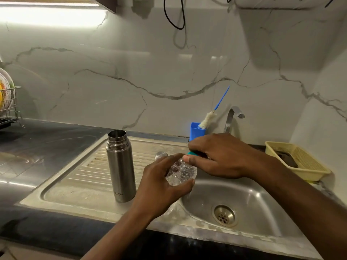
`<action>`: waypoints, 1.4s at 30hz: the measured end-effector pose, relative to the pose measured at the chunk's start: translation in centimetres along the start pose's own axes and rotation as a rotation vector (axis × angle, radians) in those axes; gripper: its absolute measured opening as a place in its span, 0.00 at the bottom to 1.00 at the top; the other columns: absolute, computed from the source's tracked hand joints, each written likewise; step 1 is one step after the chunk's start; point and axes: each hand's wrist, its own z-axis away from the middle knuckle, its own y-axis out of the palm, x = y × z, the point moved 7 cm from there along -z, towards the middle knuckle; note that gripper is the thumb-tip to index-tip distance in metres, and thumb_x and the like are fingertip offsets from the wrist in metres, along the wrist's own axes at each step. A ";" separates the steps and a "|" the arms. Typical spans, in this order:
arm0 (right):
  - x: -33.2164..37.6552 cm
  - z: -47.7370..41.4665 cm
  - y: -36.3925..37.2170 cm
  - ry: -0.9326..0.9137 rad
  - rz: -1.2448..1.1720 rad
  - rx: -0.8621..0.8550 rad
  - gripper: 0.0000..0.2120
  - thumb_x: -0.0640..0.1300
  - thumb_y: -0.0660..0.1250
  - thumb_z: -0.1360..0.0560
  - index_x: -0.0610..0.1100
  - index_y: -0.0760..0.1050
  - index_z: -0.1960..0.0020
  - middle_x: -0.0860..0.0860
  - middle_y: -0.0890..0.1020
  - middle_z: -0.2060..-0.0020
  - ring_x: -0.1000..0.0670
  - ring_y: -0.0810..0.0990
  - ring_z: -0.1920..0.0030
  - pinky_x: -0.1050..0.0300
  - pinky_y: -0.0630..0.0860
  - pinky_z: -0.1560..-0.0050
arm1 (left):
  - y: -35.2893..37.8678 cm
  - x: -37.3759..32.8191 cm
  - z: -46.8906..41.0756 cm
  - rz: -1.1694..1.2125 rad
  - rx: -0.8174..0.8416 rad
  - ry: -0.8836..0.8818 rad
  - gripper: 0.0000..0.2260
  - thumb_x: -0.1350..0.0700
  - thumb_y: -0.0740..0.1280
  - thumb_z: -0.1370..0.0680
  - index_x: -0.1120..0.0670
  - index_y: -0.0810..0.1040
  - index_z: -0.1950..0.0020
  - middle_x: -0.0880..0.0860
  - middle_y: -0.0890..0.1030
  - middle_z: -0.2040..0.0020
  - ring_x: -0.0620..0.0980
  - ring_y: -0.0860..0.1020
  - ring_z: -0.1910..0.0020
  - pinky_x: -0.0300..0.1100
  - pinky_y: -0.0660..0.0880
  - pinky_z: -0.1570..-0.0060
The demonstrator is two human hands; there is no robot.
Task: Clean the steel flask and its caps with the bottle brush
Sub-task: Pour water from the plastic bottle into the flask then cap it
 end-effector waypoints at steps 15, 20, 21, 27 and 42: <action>-4.2 0.2 3.5 0.295 -0.456 -0.092 0.07 0.52 0.64 0.17 0.53 0.80 0.51 0.53 0.85 0.58 0.56 0.83 0.57 0.45 0.82 0.48 | -1.6 1.0 -1.2 0.103 -0.115 -0.138 0.27 0.50 0.83 0.29 0.33 0.76 0.37 0.31 0.84 0.45 0.38 0.85 0.47 0.38 0.83 0.45; -2.5 0.5 8.9 0.313 -0.710 0.041 0.40 0.60 0.80 0.31 0.62 0.66 0.24 0.63 0.78 0.35 0.61 0.79 0.38 0.58 0.80 0.39 | -2.2 0.9 -2.9 0.319 -0.181 -0.179 0.23 0.51 0.80 0.28 0.49 0.81 0.34 0.47 0.88 0.46 0.47 0.87 0.47 0.52 0.85 0.45; -2.1 0.1 9.3 0.310 -0.739 -0.005 0.39 0.61 0.81 0.32 0.62 0.68 0.26 0.64 0.79 0.37 0.61 0.80 0.40 0.58 0.81 0.40 | -2.0 0.8 -3.2 0.342 -0.182 -0.183 0.22 0.53 0.81 0.27 0.48 0.81 0.34 0.48 0.88 0.46 0.48 0.87 0.47 0.52 0.85 0.45; -4.6 -2.9 10.9 0.404 -0.860 -0.157 0.27 0.55 0.81 0.31 0.58 0.77 0.35 0.61 0.84 0.43 0.63 0.82 0.44 0.63 0.79 0.44 | -1.9 3.2 -3.7 0.342 -0.170 -0.264 0.35 0.48 0.82 0.30 0.39 0.72 0.25 0.43 0.81 0.34 0.41 0.81 0.36 0.37 0.81 0.42; -16.9 -15.0 17.8 0.761 -0.810 -0.326 0.39 0.57 0.77 0.26 0.47 0.65 0.22 0.46 0.76 0.29 0.44 0.76 0.31 0.53 0.74 0.38 | -1.4 7.3 -1.0 0.168 -0.103 -0.364 0.17 0.47 0.77 0.23 0.36 0.78 0.36 0.35 0.83 0.40 0.31 0.79 0.39 0.37 0.78 0.38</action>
